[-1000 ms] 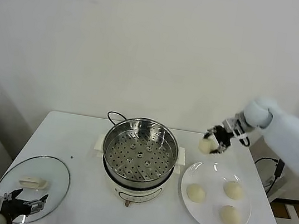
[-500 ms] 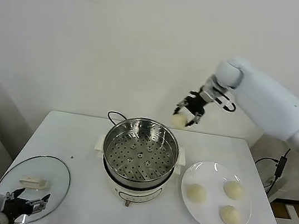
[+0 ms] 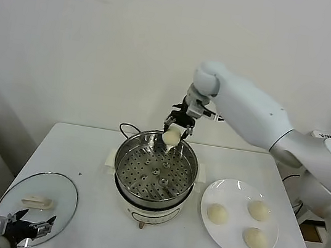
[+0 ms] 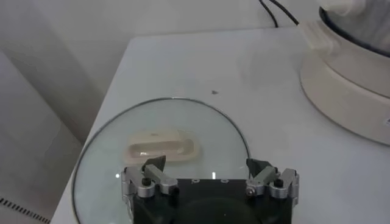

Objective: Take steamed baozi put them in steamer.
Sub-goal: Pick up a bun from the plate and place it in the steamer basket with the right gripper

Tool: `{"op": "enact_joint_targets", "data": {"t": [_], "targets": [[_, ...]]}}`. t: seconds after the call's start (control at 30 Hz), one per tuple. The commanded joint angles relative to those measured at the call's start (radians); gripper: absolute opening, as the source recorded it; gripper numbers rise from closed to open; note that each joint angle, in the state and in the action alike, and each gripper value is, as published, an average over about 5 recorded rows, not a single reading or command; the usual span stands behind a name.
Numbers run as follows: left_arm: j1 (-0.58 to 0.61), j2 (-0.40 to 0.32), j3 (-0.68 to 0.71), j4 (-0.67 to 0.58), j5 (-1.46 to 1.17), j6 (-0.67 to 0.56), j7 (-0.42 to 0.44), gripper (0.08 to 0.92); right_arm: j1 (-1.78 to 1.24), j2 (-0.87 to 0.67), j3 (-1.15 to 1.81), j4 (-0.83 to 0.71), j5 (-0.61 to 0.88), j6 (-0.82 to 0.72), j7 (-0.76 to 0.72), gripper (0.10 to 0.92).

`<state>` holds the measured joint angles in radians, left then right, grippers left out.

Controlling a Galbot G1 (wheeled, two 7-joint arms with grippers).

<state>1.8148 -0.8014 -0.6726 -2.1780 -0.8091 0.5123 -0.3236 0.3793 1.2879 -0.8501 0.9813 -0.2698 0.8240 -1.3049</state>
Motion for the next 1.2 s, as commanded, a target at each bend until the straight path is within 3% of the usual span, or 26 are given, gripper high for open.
{"op": "enact_joint_targets", "data": {"t": [0.03,0.37,0.7,0.8,1.0,1.2], "targets": [[0.000,-0.001,0.001,0.000,0.001,0.000,-0.001,0.823,-0.086,0.049,0.038,0.034,-0.122,0.049,0.005,0.600],[0.002,-0.004,0.000,-0.012,0.002,0.002,-0.003,0.823,-0.170,0.061,0.102,0.045,-0.319,0.049,0.037,0.601],[0.014,-0.009,-0.005,-0.016,0.005,0.001,-0.003,0.823,-0.203,0.054,0.124,0.060,-0.360,0.049,0.052,0.602],[0.017,-0.010,-0.005,-0.018,0.005,0.001,-0.003,0.823,-0.202,0.051,0.124,0.067,-0.361,0.049,0.056,0.651],[0.012,-0.010,0.000,-0.019,0.007,0.003,-0.003,0.823,-0.148,0.022,0.100,0.074,-0.264,0.049,0.065,0.800],[0.001,-0.009,0.005,-0.019,0.008,0.004,-0.004,0.823,0.033,-0.089,-0.026,0.093,0.004,0.005,0.066,0.822]]}}
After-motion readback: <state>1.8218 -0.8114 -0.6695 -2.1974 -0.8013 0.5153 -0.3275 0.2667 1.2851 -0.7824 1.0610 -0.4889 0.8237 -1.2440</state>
